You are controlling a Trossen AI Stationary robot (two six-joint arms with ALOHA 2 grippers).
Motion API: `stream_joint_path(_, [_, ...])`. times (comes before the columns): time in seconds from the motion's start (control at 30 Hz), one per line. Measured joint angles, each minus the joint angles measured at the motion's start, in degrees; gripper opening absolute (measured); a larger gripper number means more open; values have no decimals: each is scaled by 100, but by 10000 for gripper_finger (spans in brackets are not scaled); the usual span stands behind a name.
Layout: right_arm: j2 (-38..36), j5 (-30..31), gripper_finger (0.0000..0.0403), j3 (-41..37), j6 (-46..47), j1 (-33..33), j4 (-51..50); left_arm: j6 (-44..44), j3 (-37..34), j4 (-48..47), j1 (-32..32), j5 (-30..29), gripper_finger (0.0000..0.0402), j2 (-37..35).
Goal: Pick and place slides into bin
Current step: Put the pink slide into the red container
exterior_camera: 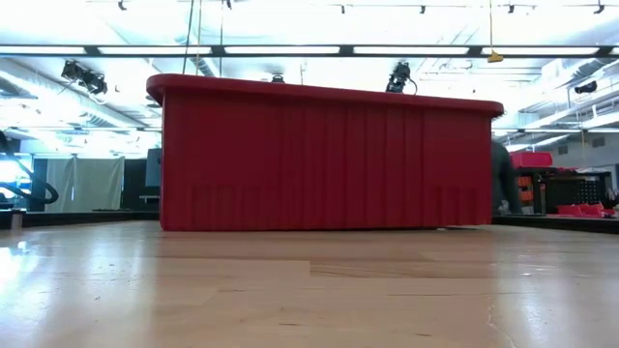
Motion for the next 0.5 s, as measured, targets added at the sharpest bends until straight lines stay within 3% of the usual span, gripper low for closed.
stream_joint_path(0.23, [0,63,148,0,29,368,107,-92,-2005,2827,115,-140,133,-344])
stream_joint_path(0.5, [0,68,148,0,-52,497,114,-225,-3016,3117,387,797,133,-355])
